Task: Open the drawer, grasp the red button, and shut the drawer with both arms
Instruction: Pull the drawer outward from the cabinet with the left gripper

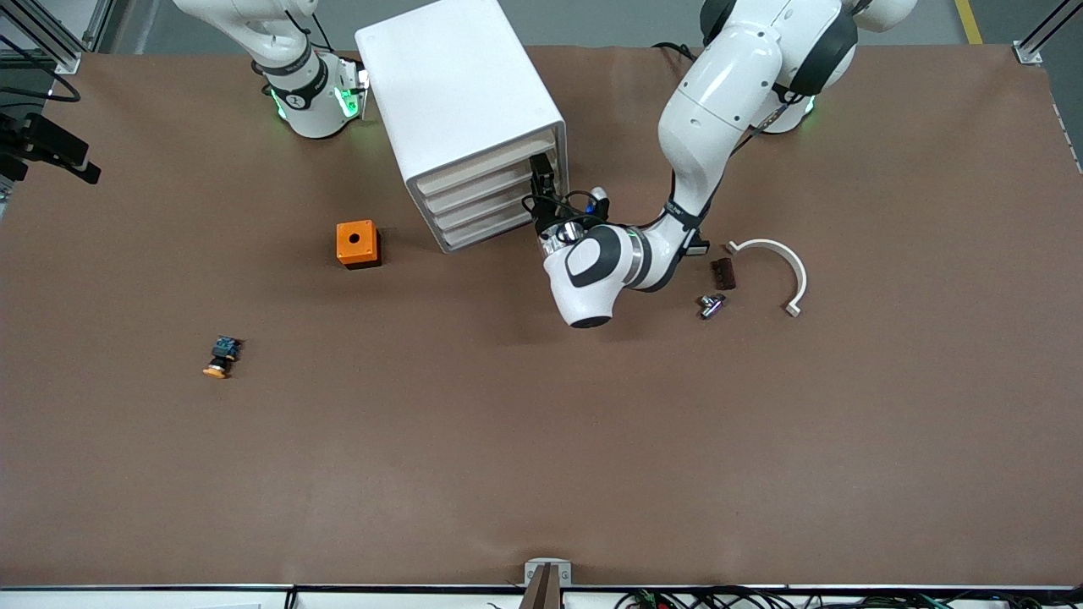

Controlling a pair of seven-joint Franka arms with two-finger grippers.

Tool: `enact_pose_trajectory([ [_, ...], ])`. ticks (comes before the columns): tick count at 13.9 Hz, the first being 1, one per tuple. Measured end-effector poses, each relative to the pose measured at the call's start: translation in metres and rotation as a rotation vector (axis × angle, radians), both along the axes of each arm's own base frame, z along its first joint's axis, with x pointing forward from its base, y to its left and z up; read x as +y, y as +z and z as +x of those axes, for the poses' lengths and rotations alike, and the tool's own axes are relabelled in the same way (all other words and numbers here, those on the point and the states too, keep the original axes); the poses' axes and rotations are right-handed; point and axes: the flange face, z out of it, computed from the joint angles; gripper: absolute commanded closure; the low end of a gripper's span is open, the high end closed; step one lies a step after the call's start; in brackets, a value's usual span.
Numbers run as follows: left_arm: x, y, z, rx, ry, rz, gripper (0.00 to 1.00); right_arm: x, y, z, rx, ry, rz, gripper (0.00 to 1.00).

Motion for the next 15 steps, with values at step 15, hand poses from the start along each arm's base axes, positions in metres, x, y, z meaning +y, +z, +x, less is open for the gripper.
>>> enact_pose_trajectory([
  [15,0.002,-0.009,-0.006,0.031,-0.004,0.045,0.95,-0.011,-0.077,0.049,0.132,-0.016,-0.001,0.0],
])
